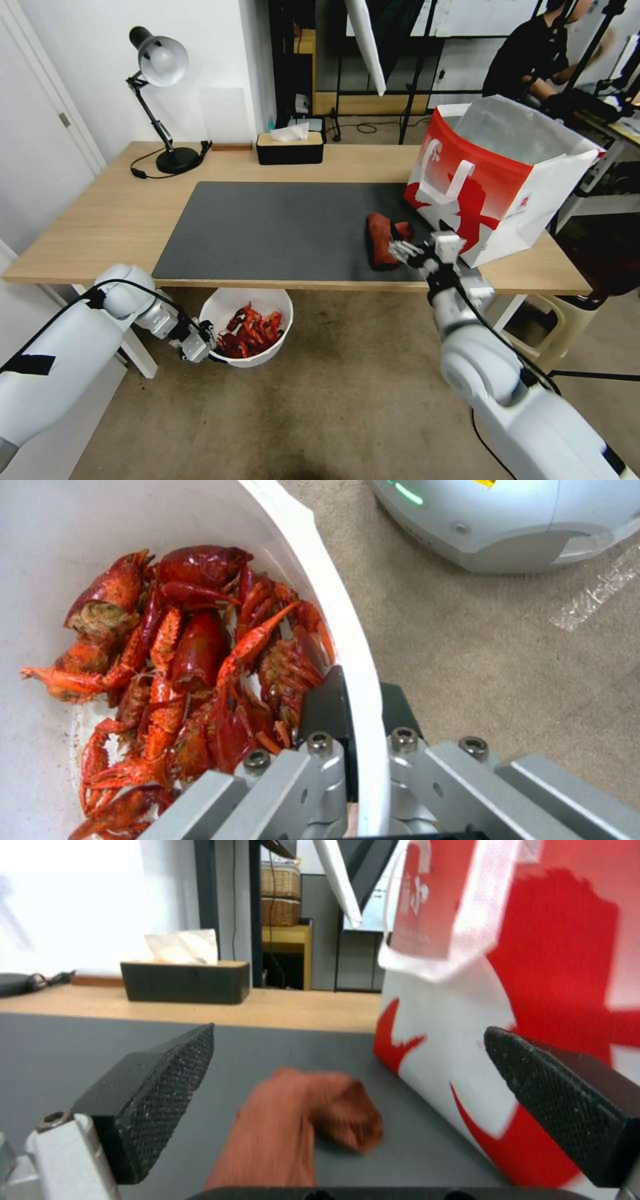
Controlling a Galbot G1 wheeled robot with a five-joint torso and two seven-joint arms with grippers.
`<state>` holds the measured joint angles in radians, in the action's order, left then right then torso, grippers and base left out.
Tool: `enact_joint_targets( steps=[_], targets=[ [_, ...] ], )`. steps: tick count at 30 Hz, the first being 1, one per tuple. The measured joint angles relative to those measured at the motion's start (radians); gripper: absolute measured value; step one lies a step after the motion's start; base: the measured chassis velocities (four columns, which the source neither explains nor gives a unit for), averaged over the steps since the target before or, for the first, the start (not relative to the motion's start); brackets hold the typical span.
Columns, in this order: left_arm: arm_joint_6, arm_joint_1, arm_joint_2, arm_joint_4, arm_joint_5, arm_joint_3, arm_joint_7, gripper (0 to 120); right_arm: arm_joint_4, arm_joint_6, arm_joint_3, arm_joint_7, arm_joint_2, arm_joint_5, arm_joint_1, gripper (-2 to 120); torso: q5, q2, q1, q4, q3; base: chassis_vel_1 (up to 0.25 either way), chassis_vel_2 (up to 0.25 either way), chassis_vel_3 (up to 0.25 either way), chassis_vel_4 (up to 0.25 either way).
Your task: Sweep shrimp from table into container with towel, then put container into takeout bag.
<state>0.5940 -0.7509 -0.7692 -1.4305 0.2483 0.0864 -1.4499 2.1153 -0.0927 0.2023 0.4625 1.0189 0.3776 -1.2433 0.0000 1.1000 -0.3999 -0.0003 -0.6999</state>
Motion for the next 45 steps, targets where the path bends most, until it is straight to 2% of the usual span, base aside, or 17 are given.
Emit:
enact_joint_targets(
  steps=[5, 8, 13, 20, 24, 27, 28, 30, 31, 33, 34, 37, 45],
  targets=[
    [0.006, -0.006, 0.0, 0.005, 0.0, 0.007, 0.002, 0, 0.012, 0.06, 0.022, -0.002, 0.019, -0.057, -0.088, 100, 0.0, 0.0, 0.0, 0.0006, 0.0, 0.0, 0.0, 0.0, 0.0],
    [0.016, -0.027, 0.0, 0.006, -0.001, 0.018, 0.004, 0, 0.0, 0.196, 0.054, -0.007, 0.079, -0.162, -0.265, 100, 0.0, 0.0, 0.0, 0.0002, 0.0, 0.0, 0.0, 0.0, 0.0],
    [0.017, -0.042, 0.001, -0.007, -0.001, 0.025, 0.005, 0, -0.017, 0.261, 0.056, -0.01, 0.103, -0.204, -0.327, 100, 0.0, 0.0, 0.0, 0.0004, 0.0, 0.0, 0.0, 0.0, 0.0],
    [0.023, -0.097, -0.001, -0.065, 0.01, 0.046, 0.013, 0, -0.071, 0.365, 0.03, -0.021, 0.15, -0.293, -0.421, 100, 0.0, 0.0, 0.0, 0.0004, 0.0, 0.0, 0.0, 0.0, 0.0],
    [0.027, -0.128, 0.0, -0.093, 0.016, 0.056, 0.015, 0, -0.083, 0.383, 0.024, -0.024, 0.164, -0.31, -0.442, 100, -0.0002, 0.0, 0.0, 0.0003, 0.0, 0.0, 0.0, 0.0, 0.0],
    [0.038, -0.185, 0.009, -0.141, 0.029, 0.08, 0.028, 0, -0.098, 0.403, 0.021, -0.025, 0.173, -0.316, -0.455, 100, 0.0, 0.0, 0.0, 0.0003, 0.0, 0.0, 0.0, 0.0, 0.0],
    [0.038, -0.185, 0.009, -0.141, 0.029, 0.08, 0.028, 0, -0.098, 0.403, 0.021, -0.025, 0.173, -0.316, -0.455, 100, 0.0, 0.0, 0.0, 0.0003, 0.0, 0.0, 0.0, 0.0, 0.0],
    [0.048, -0.241, 0.012, -0.186, 0.038, 0.117, 0.039, 0, -0.104, 0.408, 0.022, -0.028, 0.173, -0.316, -0.455, 100, 0.0001, 0.0, 0.0, 0.0005, 0.0, 0.0, 0.0, 0.0, 0.0],
    [0.048, -0.241, 0.012, -0.186, 0.038, 0.117, 0.039, 0, -0.104, 0.408, 0.022, -0.028, 0.173, -0.316, -0.455, 100, 0.0001, 0.0, 0.0, 0.0005, 0.0, 0.0, 0.0, 0.0, 0.0],
    [0.057, -0.295, 0.014, -0.227, 0.043, 0.152, 0.049, 0, -0.108, 0.41, 0.026, -0.03, 0.168, -0.313, -0.452, 100, -0.0001, 0.0, 0.0, 0.0004, 0.0, 0.0, 0.0, 0.0, 0.0],
    [0.057, -0.295, 0.014, -0.227, 0.043, 0.152, 0.049, 0, -0.108, 0.41, 0.026, -0.03, 0.168, -0.313, -0.452, 100, -0.0001, 0.0, 0.0, 0.0004, 0.0, 0.0, 0.0, 0.0, 0.0],
    [0.069, -0.363, 0.02, -0.29, 0.045, 0.19, 0.055, 0, -0.111, 0.41, 0.036, -0.036, 0.163, -0.302, -0.45, 100, 0.0001, 0.0, 0.0, 0.0007, 0.0, 0.0, 0.0, 0.0, 0.0],
    [0.073, -0.408, 0.04, -0.398, 0.016, 0.221, 0.061, 0, -0.111, 0.415, 0.066, -0.047, 0.164, -0.289, -0.467, 100, 0.0001, 0.0, 0.0, 0.0003, 0.0, 0.0, 0.0, 0.0, 0.0]
  ],
)
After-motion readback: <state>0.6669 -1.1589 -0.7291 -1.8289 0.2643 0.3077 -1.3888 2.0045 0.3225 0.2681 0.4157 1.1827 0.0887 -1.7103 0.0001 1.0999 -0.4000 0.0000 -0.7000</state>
